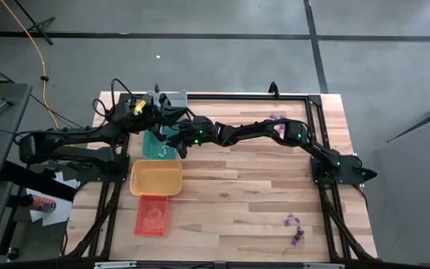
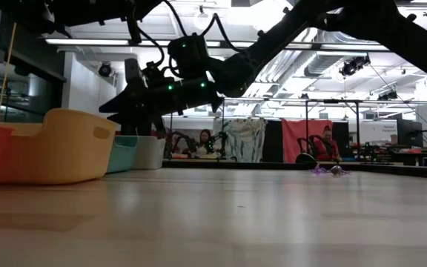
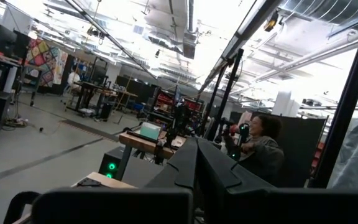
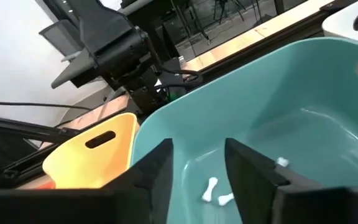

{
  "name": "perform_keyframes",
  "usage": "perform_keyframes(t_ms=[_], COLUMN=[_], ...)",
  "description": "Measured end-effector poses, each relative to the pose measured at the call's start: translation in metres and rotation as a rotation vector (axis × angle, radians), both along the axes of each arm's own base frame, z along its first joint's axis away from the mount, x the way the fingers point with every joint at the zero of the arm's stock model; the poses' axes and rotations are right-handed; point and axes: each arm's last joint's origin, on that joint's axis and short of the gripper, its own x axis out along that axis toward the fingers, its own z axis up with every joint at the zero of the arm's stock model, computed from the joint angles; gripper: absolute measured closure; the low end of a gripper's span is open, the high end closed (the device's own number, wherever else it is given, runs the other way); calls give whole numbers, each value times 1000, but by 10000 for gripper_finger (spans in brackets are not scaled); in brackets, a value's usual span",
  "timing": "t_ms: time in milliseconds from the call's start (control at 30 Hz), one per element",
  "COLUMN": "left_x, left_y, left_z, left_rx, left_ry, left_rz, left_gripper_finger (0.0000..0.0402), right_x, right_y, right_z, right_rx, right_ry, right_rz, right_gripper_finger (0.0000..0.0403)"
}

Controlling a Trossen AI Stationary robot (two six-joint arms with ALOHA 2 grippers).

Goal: Sort Halloween decoration
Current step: Put the black skull toy in the white bin

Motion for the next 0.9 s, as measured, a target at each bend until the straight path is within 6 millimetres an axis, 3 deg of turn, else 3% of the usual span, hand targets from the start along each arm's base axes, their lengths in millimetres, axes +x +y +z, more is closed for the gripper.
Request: perform_keyframes(t_ms=[167,467,700,900], left_x=[-3,-18,-19,-13], left_y=[-1,-7,-7,-5], left_z=[3,17,16,6], left_rx=[-6,77,101,70], left_ry=[-15,-81,-60,33], left_rz=[-5,15,28,25], left_gripper_finger=[402,402,402,401], right_x=[-6,-50,-103,-132], right_y=[-12,-61,-63,-55], right_z=[12,72,110,116], right_rx=[22,-26,-154,-139], right_ry=[2,142,387,565], right_rz=[98,233,328,422], right_gripper_finger=[243,242,242,242])
